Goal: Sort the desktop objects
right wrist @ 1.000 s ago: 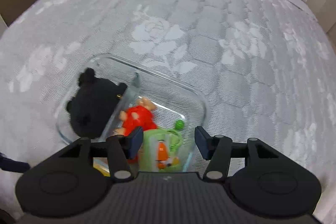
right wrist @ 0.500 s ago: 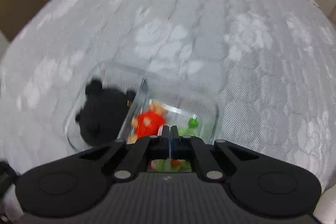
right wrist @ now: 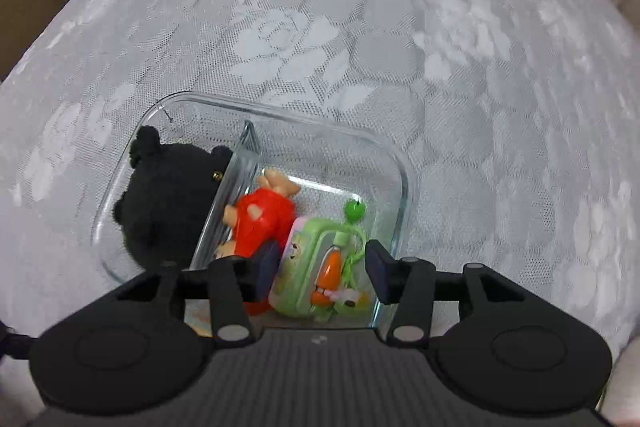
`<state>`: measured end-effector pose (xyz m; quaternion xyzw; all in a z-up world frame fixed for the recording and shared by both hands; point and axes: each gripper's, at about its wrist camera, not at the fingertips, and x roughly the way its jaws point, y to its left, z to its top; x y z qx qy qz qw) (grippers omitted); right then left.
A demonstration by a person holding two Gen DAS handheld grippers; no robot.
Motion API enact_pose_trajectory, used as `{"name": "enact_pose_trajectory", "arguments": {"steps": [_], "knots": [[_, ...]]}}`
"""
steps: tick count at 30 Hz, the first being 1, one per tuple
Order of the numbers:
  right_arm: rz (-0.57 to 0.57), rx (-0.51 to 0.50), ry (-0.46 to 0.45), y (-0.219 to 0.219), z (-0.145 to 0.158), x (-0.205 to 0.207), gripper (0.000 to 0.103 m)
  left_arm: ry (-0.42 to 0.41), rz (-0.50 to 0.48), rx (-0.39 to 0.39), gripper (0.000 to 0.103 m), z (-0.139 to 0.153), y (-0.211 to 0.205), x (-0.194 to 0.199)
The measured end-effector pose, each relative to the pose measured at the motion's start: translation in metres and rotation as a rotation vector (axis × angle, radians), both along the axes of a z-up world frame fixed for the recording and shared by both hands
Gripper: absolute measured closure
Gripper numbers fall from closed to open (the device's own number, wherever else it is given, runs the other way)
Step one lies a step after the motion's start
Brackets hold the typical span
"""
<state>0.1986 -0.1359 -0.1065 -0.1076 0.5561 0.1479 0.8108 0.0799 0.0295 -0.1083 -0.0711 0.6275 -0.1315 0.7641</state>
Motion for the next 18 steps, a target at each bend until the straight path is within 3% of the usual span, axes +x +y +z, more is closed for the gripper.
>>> {"name": "enact_pose_trajectory", "arguments": {"steps": [1, 4, 9, 14, 18], "knots": [[0.004, 0.014, 0.004, 0.0, 0.001, 0.001, 0.065, 0.0, 0.0, 0.0, 0.0, 0.0, 0.0, 0.0], [-0.043, 0.072, 0.012, -0.004, 0.01, 0.002, 0.08, 0.0, -0.001, 0.0, 0.0, 0.0, 0.0, 0.0], [-0.108, 0.196, 0.002, -0.017, 0.031, 0.007, 0.081, -0.001, -0.003, -0.001, 0.0, 0.0, 0.0, -0.001], [-0.224, 0.373, 0.074, -0.041, 0.034, 0.015, 0.081, -0.002, 0.002, -0.002, 0.0, 0.001, 0.001, 0.001], [-0.336, 0.436, 0.16, -0.058, 0.023, 0.022, 0.081, -0.001, 0.005, 0.001, 0.0, 0.001, 0.001, 0.002]]}}
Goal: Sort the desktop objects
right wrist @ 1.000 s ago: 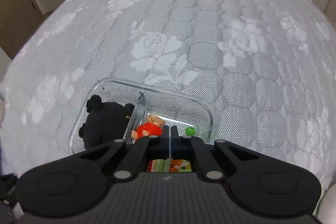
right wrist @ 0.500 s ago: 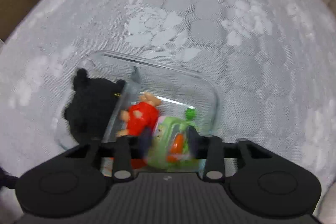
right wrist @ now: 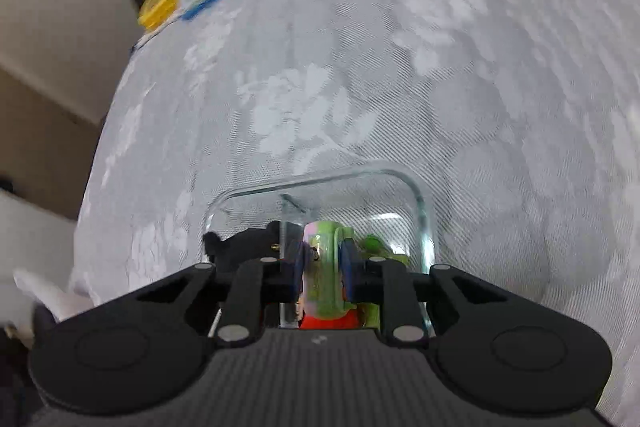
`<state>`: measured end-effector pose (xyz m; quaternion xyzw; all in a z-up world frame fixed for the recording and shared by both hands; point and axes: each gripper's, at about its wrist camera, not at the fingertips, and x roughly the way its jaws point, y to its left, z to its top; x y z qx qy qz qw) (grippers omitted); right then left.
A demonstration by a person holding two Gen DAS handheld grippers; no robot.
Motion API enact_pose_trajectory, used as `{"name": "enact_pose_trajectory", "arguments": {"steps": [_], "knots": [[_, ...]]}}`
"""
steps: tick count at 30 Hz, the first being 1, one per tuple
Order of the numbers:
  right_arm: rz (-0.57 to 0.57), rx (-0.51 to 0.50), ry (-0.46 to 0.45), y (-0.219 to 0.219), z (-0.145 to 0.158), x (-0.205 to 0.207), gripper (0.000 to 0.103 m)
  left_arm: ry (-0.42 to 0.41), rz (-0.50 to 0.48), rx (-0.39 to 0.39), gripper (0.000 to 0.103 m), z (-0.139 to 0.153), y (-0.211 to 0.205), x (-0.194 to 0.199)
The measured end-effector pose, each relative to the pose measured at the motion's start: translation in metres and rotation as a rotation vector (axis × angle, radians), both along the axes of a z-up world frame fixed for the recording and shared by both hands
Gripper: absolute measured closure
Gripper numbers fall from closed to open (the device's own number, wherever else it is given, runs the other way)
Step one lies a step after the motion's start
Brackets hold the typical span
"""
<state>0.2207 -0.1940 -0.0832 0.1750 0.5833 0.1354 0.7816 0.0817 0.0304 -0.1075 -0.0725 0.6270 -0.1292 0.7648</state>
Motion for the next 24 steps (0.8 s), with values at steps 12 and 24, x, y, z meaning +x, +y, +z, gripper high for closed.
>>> {"name": "enact_pose_trajectory", "arguments": {"steps": [12, 24], "knots": [[0.047, -0.098, -0.06, -0.003, 0.012, -0.015, 0.074, -0.006, 0.044, 0.0, 0.0, -0.001, 0.011, 0.006], [0.044, -0.156, 0.057, 0.01, -0.014, -0.021, 0.062, 0.002, 0.07, -0.031, 0.0, 0.001, 0.02, 0.009]]}}
